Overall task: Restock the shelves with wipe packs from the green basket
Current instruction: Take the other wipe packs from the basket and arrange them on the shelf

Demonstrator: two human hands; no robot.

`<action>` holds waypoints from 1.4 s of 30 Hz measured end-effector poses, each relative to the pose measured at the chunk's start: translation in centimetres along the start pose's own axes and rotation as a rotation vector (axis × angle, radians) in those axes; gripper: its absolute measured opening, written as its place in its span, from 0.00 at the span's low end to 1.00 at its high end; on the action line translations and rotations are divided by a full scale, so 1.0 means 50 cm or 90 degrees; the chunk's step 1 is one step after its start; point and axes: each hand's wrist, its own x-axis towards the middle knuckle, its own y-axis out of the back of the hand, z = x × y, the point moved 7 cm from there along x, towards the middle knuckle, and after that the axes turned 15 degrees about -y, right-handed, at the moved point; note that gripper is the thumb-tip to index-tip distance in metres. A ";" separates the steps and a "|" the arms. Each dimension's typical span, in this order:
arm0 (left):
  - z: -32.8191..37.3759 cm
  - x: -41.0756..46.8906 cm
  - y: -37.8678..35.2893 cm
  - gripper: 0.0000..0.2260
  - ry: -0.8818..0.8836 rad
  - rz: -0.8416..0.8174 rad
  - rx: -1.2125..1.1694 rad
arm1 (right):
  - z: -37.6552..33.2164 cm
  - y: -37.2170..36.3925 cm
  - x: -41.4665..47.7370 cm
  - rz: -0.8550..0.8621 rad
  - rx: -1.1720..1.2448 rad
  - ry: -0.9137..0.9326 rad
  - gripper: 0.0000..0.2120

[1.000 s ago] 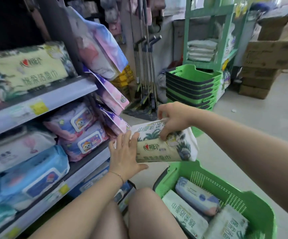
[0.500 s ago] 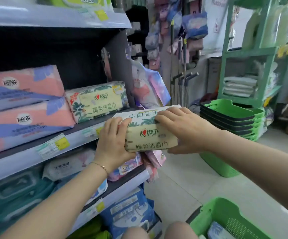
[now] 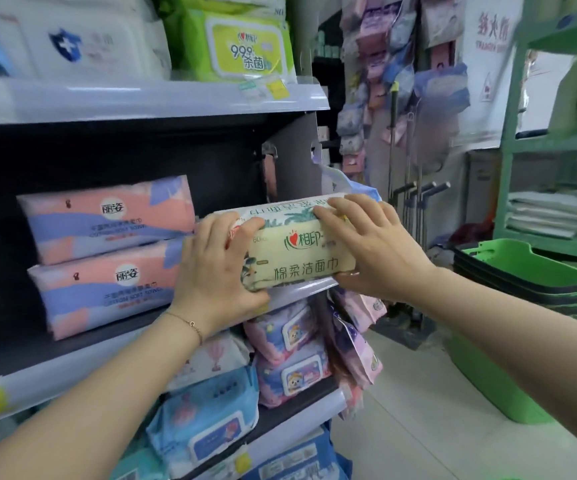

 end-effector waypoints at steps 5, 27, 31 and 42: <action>-0.053 -0.013 -0.039 0.40 0.056 -0.053 0.012 | -0.036 -0.076 0.048 -0.045 0.068 -0.069 0.46; -0.028 0.016 -0.125 0.18 -0.006 -0.159 0.083 | -0.083 -0.160 0.037 -0.170 0.125 -0.054 0.20; 0.070 0.003 -0.131 0.15 -0.062 -0.130 0.005 | -0.064 -0.125 -0.026 -0.099 0.077 0.012 0.16; 0.380 -0.025 -0.281 0.13 -0.128 -0.172 -0.239 | 0.137 -0.128 -0.316 -0.199 -0.008 -0.123 0.14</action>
